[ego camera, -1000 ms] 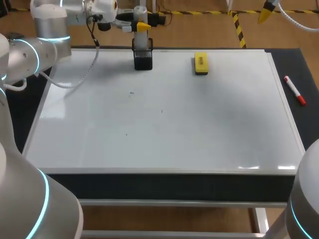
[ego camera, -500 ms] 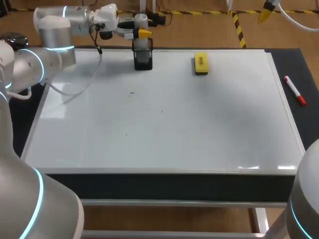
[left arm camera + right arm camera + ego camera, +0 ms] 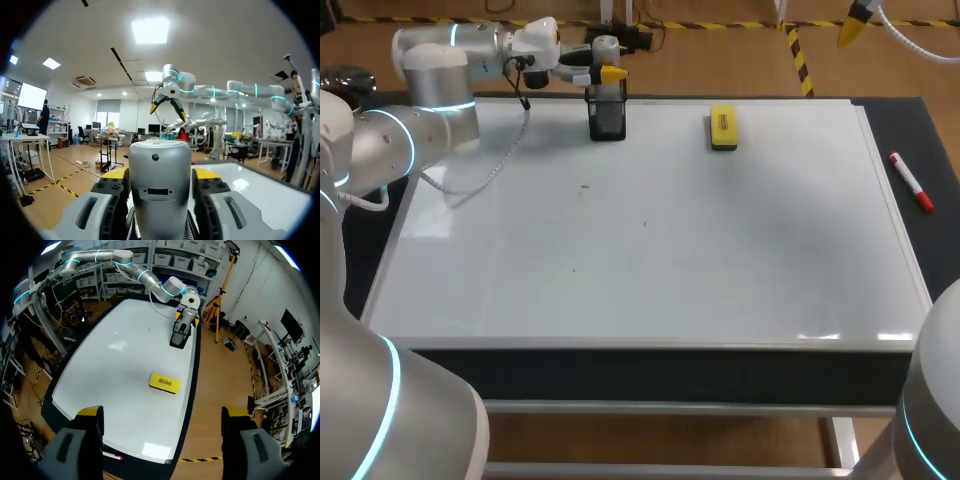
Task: Pick up the inspection probe, press it on each red-marked spot on the whiteboard one by one, put down the probe, pick up the eraser, and wipe off all the red marks.
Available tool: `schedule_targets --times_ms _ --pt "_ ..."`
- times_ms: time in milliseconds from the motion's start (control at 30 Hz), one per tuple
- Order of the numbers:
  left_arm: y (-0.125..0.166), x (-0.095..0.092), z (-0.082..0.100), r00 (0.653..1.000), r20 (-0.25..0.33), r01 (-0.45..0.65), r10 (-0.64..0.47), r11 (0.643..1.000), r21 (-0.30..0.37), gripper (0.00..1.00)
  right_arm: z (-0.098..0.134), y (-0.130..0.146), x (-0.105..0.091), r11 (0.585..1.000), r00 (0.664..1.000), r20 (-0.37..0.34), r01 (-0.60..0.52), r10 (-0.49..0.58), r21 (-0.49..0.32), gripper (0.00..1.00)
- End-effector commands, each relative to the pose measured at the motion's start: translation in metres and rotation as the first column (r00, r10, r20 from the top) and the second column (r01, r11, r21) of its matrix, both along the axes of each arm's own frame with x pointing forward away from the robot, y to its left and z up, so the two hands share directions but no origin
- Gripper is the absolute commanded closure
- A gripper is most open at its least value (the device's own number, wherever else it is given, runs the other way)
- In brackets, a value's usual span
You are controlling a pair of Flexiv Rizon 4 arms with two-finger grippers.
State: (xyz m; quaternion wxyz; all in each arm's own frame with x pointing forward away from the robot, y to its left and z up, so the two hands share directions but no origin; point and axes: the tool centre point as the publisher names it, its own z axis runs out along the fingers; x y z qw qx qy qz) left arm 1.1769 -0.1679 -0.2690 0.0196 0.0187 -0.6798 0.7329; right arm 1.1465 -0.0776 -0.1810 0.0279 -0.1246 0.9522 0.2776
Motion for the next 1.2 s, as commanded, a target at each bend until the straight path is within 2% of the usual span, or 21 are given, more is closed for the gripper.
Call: schedule_targets --times_ms 33,233,333,433,533,633,733,833,1033,1200 --pt "0.003 0.007 -0.003 0.999 -0.003 0.048 -0.048 0.999 -0.004 0.00 0.002 -0.001 0.002 1.000 1.000 -0.005 -0.004 0.004 -0.005 0.00" --pt "0.007 0.003 0.006 0.999 0.007 0.043 -0.043 0.999 0.009 0.00 0.002 -0.001 0.002 1.000 1.000 -0.005 -0.004 0.004 -0.005 0.00" --pt "0.011 -0.002 0.014 0.999 0.001 0.041 -0.041 0.996 0.082 0.00 0.002 -0.001 0.002 1.000 1.000 -0.005 -0.004 0.004 -0.005 0.00" --pt "0.014 -0.015 0.018 0.999 0.016 0.041 -0.045 0.976 0.213 0.00 0.002 -0.001 0.002 1.000 1.000 -0.005 -0.004 0.004 -0.005 0.00" --pt "0.029 -0.019 0.017 1.000 0.018 0.007 -0.012 0.967 0.254 0.00 0.002 -0.001 0.002 1.000 1.000 -0.005 -0.004 0.004 -0.005 0.00" --pt "0.042 -0.027 0.018 0.999 0.023 -0.045 0.039 0.945 0.324 0.00 0.002 -0.001 0.002 1.000 1.000 -0.005 -0.004 0.004 -0.005 0.00" --pt "0.055 -0.033 0.020 0.995 0.051 -0.104 0.091 0.896 0.431 0.00 0.002 -0.001 0.002 1.000 1.000 -0.005 -0.004 0.004 -0.005 0.00" --pt "0.069 -0.041 0.023 0.986 0.090 -0.166 0.139 0.848 0.503 0.00 0.002 -0.001 0.002 1.000 1.000 -0.005 -0.004 0.004 -0.005 0.00" --pt "0.095 -0.060 0.028 0.958 0.158 -0.286 0.240 0.747 0.600 0.00 0.002 -0.001 0.002 1.000 1.000 -0.005 -0.004 0.004 -0.005 0.00" --pt "0.115 -0.078 0.037 0.929 0.213 -0.367 0.301 0.687 0.627 0.00 0.002 -0.001 0.002 1.000 1.000 -0.005 -0.004 0.004 -0.005 0.00"
